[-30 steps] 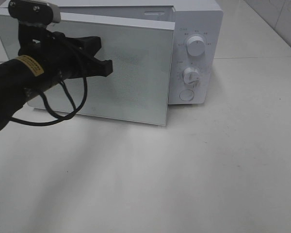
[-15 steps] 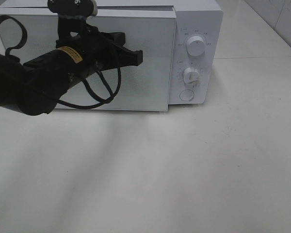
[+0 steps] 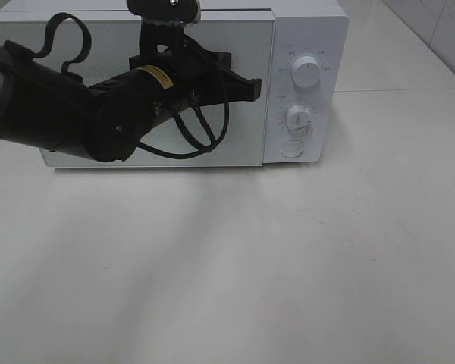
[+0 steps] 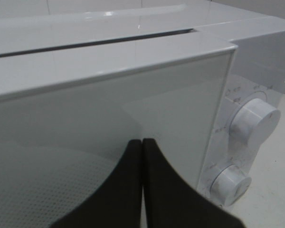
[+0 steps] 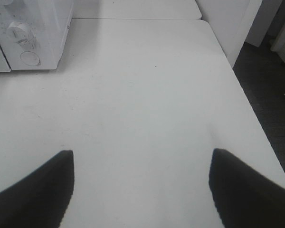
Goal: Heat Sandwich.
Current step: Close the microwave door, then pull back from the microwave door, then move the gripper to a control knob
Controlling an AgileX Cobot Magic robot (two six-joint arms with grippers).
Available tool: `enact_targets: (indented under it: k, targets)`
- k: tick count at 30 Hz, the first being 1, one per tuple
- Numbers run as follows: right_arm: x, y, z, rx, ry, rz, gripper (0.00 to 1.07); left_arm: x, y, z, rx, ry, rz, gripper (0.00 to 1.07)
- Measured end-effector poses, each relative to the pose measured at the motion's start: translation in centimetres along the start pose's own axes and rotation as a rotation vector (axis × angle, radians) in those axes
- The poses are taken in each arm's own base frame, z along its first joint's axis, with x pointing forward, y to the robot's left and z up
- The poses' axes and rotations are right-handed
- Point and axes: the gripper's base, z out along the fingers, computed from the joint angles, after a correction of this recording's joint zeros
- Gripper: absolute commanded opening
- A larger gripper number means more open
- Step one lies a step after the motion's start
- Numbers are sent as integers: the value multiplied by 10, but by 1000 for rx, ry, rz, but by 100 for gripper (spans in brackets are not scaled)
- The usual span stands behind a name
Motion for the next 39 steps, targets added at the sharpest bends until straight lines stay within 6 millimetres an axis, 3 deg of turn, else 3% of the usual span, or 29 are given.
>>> enact_targets:
  k: [8,33,39]
  targets:
    - [0,0,0,-1,0,0,75,-2,-8,15,1,1,19,0]
    - [0,0,0,-1,0,0,75,-4,-9,14,3,37,9,0]
    - [0,0,0,-1,0,0,75,-5,-6,12,-1,117,-26,0]
